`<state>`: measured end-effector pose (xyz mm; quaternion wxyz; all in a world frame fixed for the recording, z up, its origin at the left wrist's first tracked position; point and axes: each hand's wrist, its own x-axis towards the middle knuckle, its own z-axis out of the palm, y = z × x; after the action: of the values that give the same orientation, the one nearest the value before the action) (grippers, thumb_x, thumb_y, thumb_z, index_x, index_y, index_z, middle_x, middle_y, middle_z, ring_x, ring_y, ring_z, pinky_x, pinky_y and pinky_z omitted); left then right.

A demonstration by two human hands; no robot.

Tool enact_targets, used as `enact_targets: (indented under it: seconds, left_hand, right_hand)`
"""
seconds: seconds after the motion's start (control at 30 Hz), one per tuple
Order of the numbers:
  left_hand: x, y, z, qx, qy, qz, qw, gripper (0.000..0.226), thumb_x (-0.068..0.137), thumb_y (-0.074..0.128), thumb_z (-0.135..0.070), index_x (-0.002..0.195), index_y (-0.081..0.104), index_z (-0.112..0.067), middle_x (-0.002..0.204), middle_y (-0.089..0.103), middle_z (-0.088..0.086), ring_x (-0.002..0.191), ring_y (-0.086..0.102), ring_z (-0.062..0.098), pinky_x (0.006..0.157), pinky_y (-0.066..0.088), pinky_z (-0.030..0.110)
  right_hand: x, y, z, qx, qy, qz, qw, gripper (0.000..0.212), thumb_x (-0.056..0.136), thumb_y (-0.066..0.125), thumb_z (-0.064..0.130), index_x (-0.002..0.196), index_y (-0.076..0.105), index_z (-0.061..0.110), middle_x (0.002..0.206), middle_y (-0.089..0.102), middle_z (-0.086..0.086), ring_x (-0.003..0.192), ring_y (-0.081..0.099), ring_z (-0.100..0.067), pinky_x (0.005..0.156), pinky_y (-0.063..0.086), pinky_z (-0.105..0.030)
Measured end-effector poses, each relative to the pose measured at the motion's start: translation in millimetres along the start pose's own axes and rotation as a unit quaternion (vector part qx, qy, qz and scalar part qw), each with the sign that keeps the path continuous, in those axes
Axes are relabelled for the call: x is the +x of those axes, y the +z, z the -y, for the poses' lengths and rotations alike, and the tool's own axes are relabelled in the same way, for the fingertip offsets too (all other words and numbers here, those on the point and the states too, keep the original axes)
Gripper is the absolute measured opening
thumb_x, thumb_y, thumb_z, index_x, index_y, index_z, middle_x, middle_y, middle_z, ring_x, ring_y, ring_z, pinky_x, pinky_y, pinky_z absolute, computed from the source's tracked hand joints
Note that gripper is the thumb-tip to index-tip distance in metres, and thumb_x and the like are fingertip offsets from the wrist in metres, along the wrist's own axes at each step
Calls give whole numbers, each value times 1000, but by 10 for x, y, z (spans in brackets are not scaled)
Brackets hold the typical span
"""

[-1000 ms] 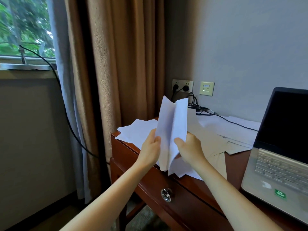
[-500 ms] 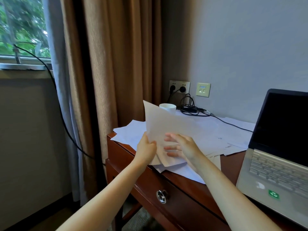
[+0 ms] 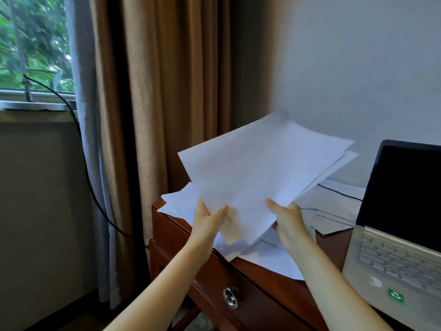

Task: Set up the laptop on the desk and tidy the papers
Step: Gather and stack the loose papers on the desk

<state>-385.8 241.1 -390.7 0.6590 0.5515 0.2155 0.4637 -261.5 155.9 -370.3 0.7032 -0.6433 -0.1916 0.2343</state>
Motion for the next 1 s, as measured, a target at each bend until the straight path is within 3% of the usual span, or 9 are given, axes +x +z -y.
enact_targets:
  seconds: [0.03,0.13,0.3,0.4,0.5,0.67,0.77,0.9,1.0]
  left_hand:
    - [20,2,-14,0,-11,13,1000,37,93,51,0,123,43,-21,112,62,-1,94,61,14,79,51,31]
    - [194,-42,-134,-14,-27,-9,999,47,91,54,1,128,35,-22,119,55,5,94,58,17,75,49,30]
    - [547,-168,-360,168,10,-9,986,67,88,63,-16,144,26,-19,131,52,8,112,51,20,88,43,31]
    - [642,-156,-430,240,35,3,970,57,87,65,-25,137,40,-16,122,58,8,112,56,24,86,46,30]
    - [670,-68,-488,233,76,29,969,36,89,64,-23,120,50,-14,100,62,1,89,62,15,68,49,19]
    - [655,114,-489,165,118,12,979,18,94,54,-7,111,53,-12,111,63,6,98,60,19,86,51,34]
    - [644,160,-441,161,124,3,979,25,95,52,-11,120,53,-10,114,61,3,101,58,15,89,49,30]
    - [655,144,-419,166,133,5,977,15,94,55,-23,108,51,-16,104,60,-3,101,56,15,90,45,30]
    - [660,130,-440,154,127,28,980,19,93,56,-28,108,48,-20,103,58,-9,102,56,11,91,44,27]
  right_hand:
    - [9,-49,11,-24,-31,-35,999,49,89,62,15,129,44,-8,132,52,-20,118,53,-33,98,45,-42]
    - [56,-218,72,-68,-91,-121,986,27,88,61,9,111,58,-4,115,62,-18,105,58,-31,86,44,-34]
    - [123,-307,179,-6,-120,-116,986,10,86,64,6,95,59,8,102,63,-12,90,56,-21,82,44,-32]
    - [123,-315,248,39,-150,-102,983,15,87,62,3,100,62,10,99,63,-6,89,57,-19,82,42,-28]
    - [141,-323,274,42,-182,-86,979,13,88,60,3,93,62,14,91,65,-1,88,59,-21,82,45,-30]
    - [142,-255,296,10,-247,-73,966,14,91,55,5,97,58,17,85,62,10,92,58,-19,86,45,-29]
    - [122,-249,304,-3,-276,-68,959,16,96,50,11,111,53,16,98,61,10,105,56,-17,89,39,-25]
    - [168,-260,277,-20,-291,-63,954,47,99,43,24,141,32,6,145,39,-4,135,36,-17,100,27,-19]
    - [169,-216,236,-13,-283,-23,959,52,100,39,25,147,20,16,150,28,6,138,27,-9,100,20,-14]
